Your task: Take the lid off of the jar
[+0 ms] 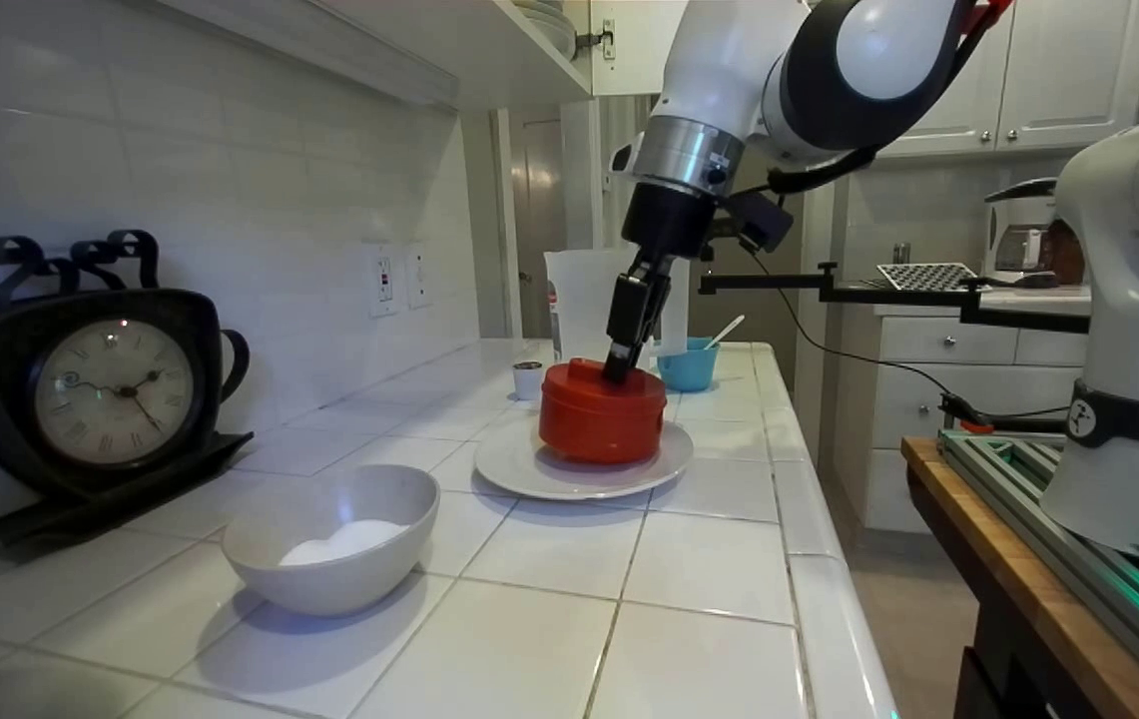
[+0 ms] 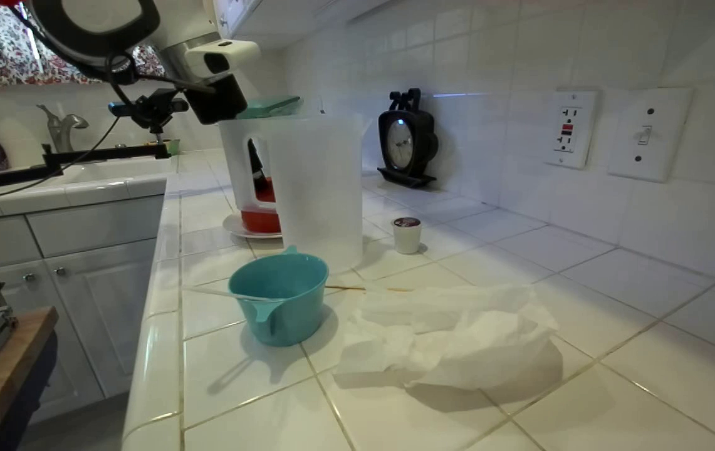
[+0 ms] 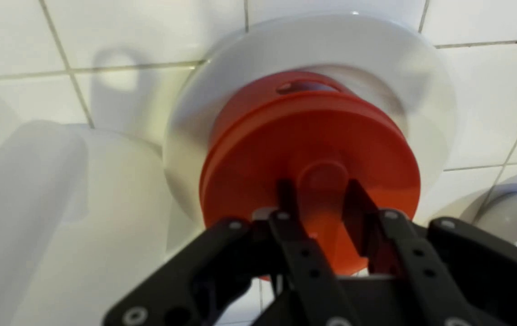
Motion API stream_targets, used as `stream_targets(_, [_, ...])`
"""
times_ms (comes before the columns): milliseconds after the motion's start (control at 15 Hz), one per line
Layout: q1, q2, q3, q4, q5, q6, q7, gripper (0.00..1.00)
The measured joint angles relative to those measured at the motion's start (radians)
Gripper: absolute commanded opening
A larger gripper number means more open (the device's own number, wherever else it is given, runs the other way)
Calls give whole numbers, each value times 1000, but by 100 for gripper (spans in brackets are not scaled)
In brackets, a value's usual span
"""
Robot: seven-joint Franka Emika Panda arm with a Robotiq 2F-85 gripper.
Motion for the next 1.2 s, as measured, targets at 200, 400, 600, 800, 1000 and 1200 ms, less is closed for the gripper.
stream_targets(200, [-9, 9, 1, 6, -44, 1, 5, 8])
stream_targets(400, [-11, 11, 2, 8, -70, 1, 5, 8])
stream_targets(600, [-11, 11, 5, 8, -73, 0, 5, 63])
stream_targets(800, [-11, 12, 10, 8, -73, -2, 5, 85])
stream_targets(1000, [-11, 10, 12, 15, -73, -3, 5, 100])
stream_targets(1200, [-11, -9, 17, 37, -73, -45, 6, 100])
